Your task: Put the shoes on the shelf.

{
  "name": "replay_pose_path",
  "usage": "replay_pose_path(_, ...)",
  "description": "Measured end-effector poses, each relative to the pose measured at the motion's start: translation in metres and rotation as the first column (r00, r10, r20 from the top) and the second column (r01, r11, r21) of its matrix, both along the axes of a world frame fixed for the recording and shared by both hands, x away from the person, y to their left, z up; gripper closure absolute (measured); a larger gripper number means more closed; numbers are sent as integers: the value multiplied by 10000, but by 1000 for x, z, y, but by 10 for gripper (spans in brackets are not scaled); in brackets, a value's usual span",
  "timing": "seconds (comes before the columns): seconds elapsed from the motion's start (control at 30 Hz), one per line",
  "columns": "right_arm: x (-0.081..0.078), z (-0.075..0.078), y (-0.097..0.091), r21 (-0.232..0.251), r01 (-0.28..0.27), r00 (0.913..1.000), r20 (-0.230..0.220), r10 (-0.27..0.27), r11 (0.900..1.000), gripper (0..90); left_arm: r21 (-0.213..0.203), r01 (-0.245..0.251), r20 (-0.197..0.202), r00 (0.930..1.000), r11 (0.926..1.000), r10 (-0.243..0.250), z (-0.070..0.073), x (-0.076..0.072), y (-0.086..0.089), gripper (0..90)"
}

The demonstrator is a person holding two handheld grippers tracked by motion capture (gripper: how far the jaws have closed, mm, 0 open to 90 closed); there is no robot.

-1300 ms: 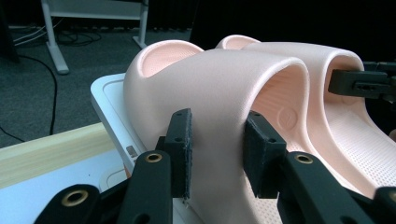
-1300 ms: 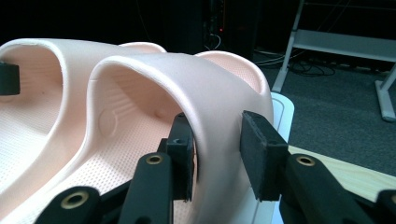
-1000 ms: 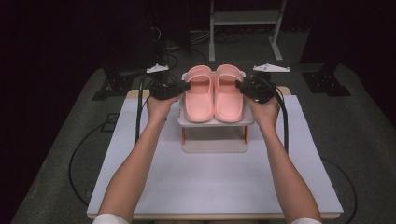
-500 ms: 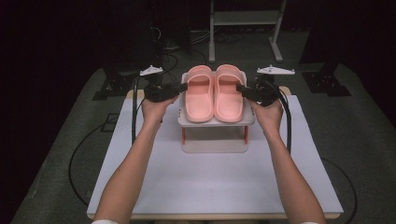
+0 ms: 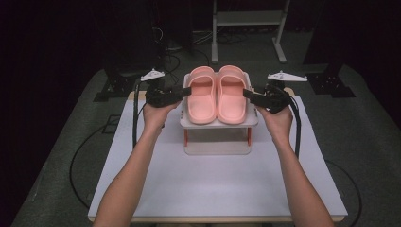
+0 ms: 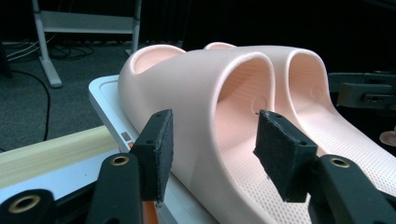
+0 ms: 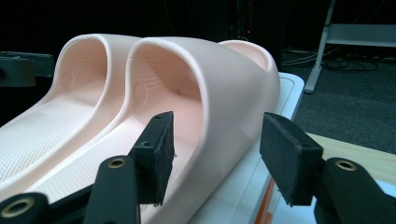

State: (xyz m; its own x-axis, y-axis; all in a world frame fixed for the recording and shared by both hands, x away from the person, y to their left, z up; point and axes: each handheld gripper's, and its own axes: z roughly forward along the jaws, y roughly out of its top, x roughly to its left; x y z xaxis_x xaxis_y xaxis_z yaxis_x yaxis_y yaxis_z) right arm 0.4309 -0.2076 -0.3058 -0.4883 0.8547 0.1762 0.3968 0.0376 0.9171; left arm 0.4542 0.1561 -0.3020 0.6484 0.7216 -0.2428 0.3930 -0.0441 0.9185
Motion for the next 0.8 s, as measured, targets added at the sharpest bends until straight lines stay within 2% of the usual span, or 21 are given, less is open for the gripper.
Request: replay_pose_path(0.8, -24, -6, -22, 370, -147, 9998, 117, 142, 9992, 400, -116, 62, 249, 9997, 9999, -60, -8, -26, 18, 361)
